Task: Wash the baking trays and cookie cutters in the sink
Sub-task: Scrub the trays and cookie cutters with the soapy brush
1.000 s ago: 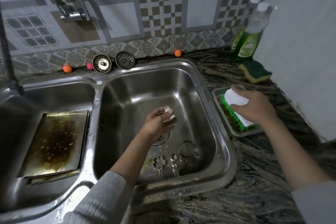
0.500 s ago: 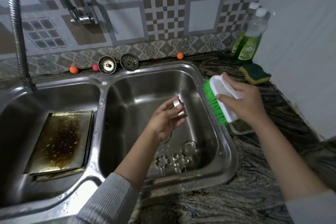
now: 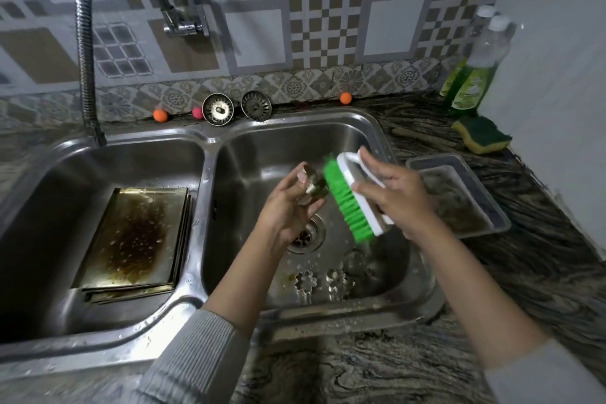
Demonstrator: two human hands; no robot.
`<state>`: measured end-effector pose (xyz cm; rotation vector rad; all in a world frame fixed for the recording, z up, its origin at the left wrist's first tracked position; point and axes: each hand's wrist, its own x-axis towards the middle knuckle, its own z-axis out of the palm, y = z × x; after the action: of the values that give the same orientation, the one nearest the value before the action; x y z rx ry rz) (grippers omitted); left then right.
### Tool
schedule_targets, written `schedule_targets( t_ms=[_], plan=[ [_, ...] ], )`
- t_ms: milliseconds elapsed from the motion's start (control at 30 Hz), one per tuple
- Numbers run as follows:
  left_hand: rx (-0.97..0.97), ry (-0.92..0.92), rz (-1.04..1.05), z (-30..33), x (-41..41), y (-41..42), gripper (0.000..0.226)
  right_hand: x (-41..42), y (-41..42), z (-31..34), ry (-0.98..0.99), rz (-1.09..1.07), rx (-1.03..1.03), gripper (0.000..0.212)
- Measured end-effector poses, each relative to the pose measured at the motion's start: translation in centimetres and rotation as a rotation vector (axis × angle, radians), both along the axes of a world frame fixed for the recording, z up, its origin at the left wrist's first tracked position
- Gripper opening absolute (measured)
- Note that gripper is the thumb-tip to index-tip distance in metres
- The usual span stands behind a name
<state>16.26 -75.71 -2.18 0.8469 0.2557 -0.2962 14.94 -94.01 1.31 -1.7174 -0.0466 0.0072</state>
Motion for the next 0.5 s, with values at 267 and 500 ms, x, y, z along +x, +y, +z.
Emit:
schedule_targets(
  t_ms=[267, 500],
  plan=[
    [0.039, -0.07, 0.013, 0.0, 0.5, 0.2, 0.043, 0.6, 3.6, -0.4, -0.03, -0.058, -0.031, 0.061],
    [0.11, 0.032, 0.147, -1.6, 0.9, 2.3, 0.029, -0.7, 1.6, -1.5, 0.068, 0.045, -0.019, 0.056]
  ],
)
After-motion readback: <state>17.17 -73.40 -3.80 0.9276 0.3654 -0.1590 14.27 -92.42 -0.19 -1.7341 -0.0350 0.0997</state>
